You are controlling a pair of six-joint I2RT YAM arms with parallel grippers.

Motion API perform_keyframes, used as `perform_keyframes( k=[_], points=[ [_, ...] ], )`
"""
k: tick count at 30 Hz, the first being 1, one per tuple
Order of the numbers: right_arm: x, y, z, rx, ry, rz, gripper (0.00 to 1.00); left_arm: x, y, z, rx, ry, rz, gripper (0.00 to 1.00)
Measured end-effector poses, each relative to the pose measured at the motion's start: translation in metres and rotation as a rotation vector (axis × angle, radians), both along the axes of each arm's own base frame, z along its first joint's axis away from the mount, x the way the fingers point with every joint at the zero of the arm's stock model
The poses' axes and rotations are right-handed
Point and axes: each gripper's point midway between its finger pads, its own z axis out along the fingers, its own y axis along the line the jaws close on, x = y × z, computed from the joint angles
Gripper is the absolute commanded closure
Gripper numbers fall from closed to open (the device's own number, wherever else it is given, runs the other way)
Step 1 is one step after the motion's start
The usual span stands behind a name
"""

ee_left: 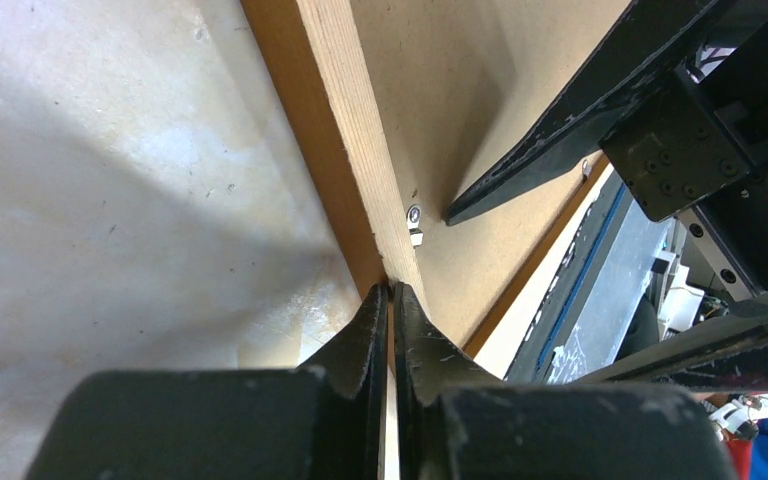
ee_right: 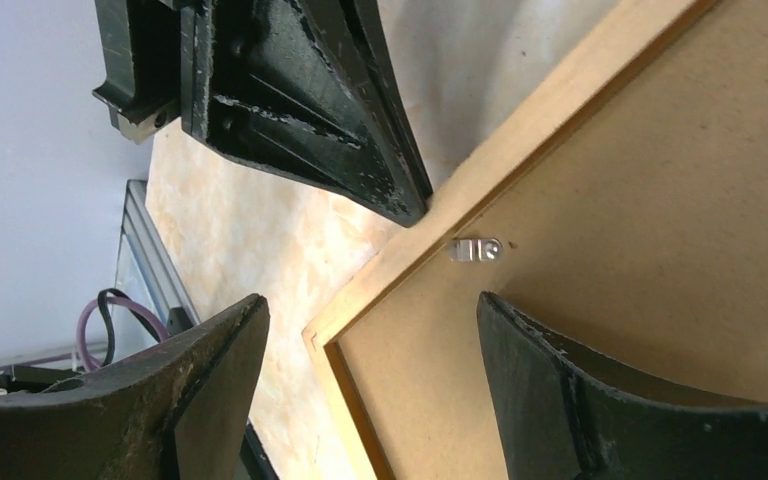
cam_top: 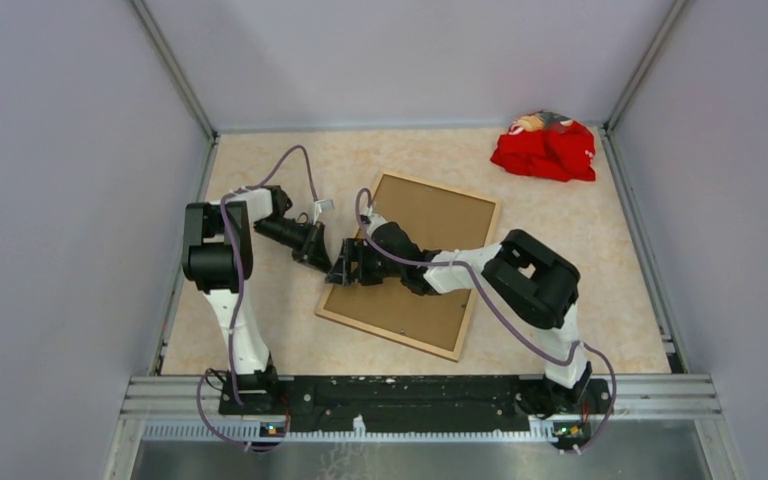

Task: Put the photo into the frame
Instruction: Install the photo frame at the center of the board.

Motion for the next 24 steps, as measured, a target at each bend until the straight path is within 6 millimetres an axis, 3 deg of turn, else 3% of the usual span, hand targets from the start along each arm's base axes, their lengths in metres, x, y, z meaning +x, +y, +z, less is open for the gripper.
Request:
perform_keyframes(
  k=[11, 24],
  points=[
    [0.0, -0.007, -0.001, -0.009, -0.012, -0.024, 0.23, 0.0, 0.0, 0.0, 0.0, 0.0, 0.0, 0.94],
    [0.007, 0.006, 0.0, 0.012, -0.008, -0.045, 0.24, 0.0, 0.0, 0.0, 0.0, 0.0, 0.0, 0.94]
  ],
)
